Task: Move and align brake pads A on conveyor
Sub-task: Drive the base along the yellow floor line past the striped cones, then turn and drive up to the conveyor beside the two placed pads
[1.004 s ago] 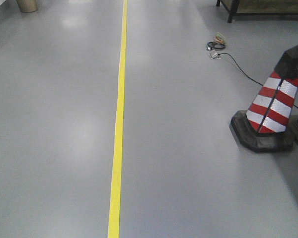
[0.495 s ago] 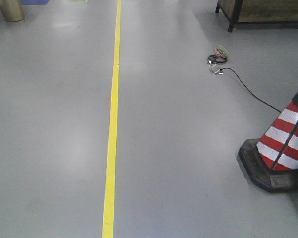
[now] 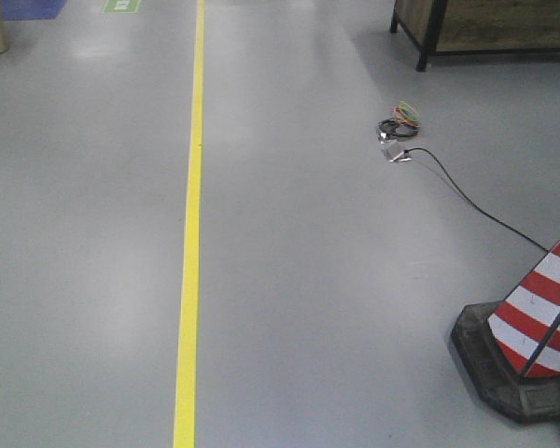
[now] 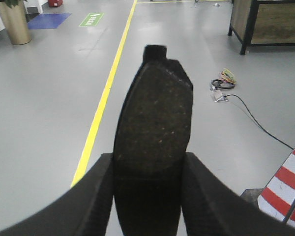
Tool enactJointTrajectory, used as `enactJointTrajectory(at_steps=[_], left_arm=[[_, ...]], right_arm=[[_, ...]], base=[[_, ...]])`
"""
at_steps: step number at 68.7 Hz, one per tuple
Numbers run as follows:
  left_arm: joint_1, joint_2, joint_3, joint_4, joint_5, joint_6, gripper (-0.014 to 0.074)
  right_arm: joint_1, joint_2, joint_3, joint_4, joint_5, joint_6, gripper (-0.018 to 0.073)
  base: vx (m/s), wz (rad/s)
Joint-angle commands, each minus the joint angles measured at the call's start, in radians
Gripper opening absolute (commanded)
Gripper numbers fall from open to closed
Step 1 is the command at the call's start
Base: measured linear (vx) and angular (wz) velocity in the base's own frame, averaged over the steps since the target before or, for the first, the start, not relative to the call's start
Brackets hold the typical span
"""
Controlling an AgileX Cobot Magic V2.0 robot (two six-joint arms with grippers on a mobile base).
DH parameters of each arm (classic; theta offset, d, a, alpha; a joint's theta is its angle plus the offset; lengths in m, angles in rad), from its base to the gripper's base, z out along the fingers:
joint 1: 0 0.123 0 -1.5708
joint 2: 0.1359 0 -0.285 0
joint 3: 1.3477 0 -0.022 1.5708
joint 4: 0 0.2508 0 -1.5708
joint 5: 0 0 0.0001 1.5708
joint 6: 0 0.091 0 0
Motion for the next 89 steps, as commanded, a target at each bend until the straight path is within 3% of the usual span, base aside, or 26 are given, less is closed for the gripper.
enactJointTrajectory(at_steps=[1, 23, 89], left_arm=[[-0.008, 0.016, -0.03, 0.006, -0.091, -0.005, -0.0006], [-0.008, 0.016, -0.03, 0.006, -0.091, -0.005, -0.0006], [-0.008, 0.015, -0.03, 0.006, -0.09, -0.005, -0.0006]], right_arm=[[-0.003, 0.011, -0.027, -0.011, -0.098, -0.003, -0.0006], [-0.003, 0.011, -0.027, -0.011, -0.098, -0.003, -0.0006], [-0.003, 0.011, -0.027, -0.01, -0.098, -0.003, -0.0006]], base=[[0.43, -0.18], [0.37, -0.47], [0.22, -0.87]])
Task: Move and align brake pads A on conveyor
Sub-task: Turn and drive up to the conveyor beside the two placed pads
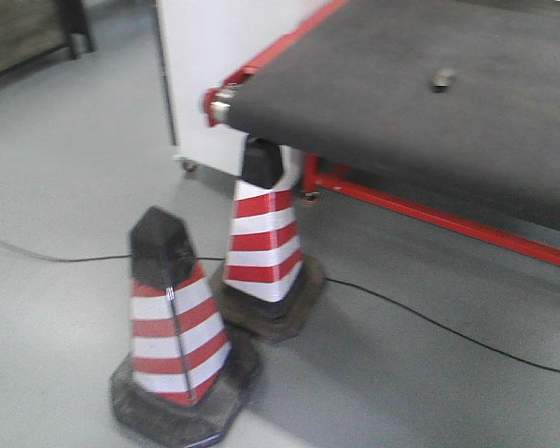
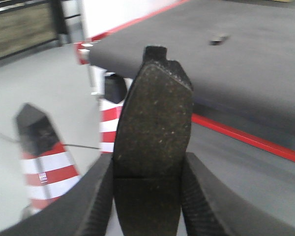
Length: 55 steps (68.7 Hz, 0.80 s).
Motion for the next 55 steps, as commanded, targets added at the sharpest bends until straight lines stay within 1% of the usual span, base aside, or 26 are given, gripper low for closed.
enactJointTrajectory(at_steps=[1, 36, 55], left_arm=[[-0.008, 0.015, -0.03, 0.005, -0.09, -0.005, -0.0006], [-0.008, 0.015, -0.03, 0.005, -0.09, -0.005, -0.0006], [-0.008, 0.015, -0.03, 0.005, -0.09, -0.005, -0.0006]], right_arm=[[-0.003, 0.011, -0.027, -0.01, -0.098, -0.003, -0.0006], [-0.003, 0.011, -0.027, -0.01, -0.098, -0.003, -0.0006], [-0.003, 0.011, -0.027, -0.01, -0.098, -0.003, -0.0006]], base=[[0.17, -0.73], [0.15, -0.72], [0.1, -0.49]])
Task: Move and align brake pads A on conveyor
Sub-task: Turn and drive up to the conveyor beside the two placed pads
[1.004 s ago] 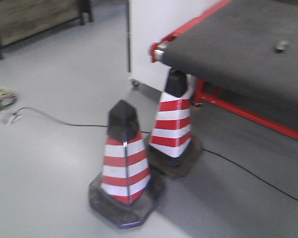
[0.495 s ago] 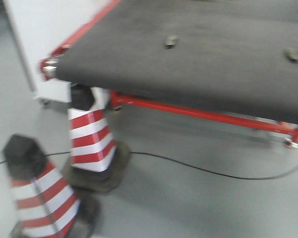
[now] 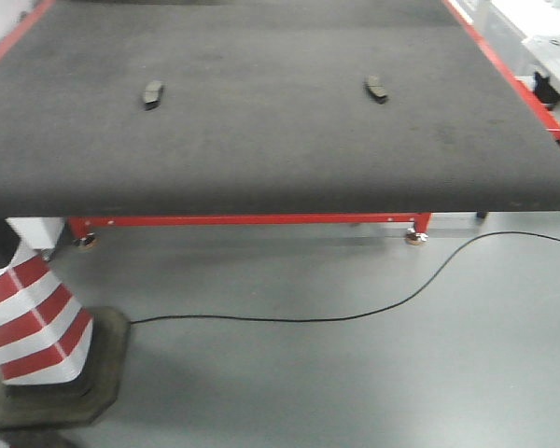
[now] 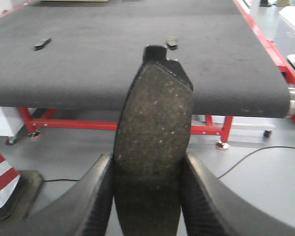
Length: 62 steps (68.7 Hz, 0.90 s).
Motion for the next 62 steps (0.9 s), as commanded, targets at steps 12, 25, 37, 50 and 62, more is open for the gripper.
enactJointTrajectory(at_steps=[12, 25, 37, 50, 62], left_arm=[[-0.008, 0.015, -0.03, 0.007, -0.09, -0.005, -0.0006], [-0.008, 0.015, -0.03, 0.007, -0.09, -0.005, -0.0006], [-0.008, 0.015, -0.03, 0.007, -0.09, -0.005, -0.0006], [-0.008, 0.015, -0.03, 0.007, -0.09, -0.005, -0.0006], [-0.008, 0.015, -0.03, 0.007, -0.09, -0.005, -0.0006]], right_arm=[[-0.003, 0.011, -0.027, -0.01, -0.097, -0.003, -0.0006], [-0.003, 0.011, -0.027, -0.01, -0.097, -0.003, -0.0006], [-0.003, 0.011, -0.027, -0.01, -0.097, -0.003, -0.0006], [-0.003, 0.011, -0.027, -0.01, -0.098, -0.003, -0.0006], [-0.003, 0.011, -0.027, -0.01, -0.098, -0.003, -0.0006]], base=[[0.13, -0.18], [0.25, -0.07], [0.35, -0.03], [0.43, 0.06], [0.44, 0.1]])
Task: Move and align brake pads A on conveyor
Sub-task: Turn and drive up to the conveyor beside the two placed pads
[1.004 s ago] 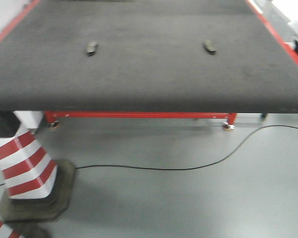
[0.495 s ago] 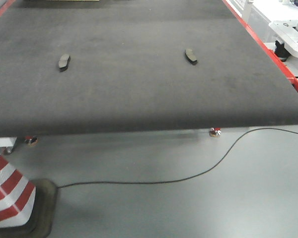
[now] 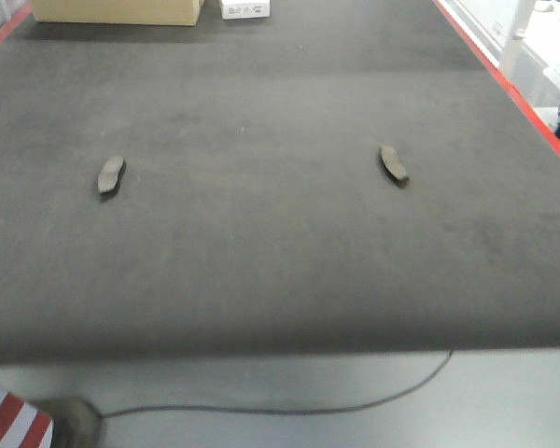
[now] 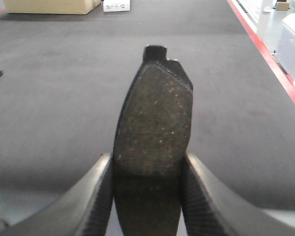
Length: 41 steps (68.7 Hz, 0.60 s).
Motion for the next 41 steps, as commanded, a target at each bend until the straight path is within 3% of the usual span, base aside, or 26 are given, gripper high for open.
enactJointTrajectory(at_steps=[1, 41], left_arm=[[-0.008, 0.015, -0.03, 0.007, -0.09, -0.005, -0.0006], [-0.008, 0.015, -0.03, 0.006, -0.09, -0.005, -0.0006]], right_arm=[[-0.003, 0.011, -0.027, -0.01, -0.098, -0.003, -0.0006], [-0.003, 0.011, -0.027, -0.014, -0.098, -0.003, -0.0006]], base=[[0.43, 0.07], [0.36, 0.04]])
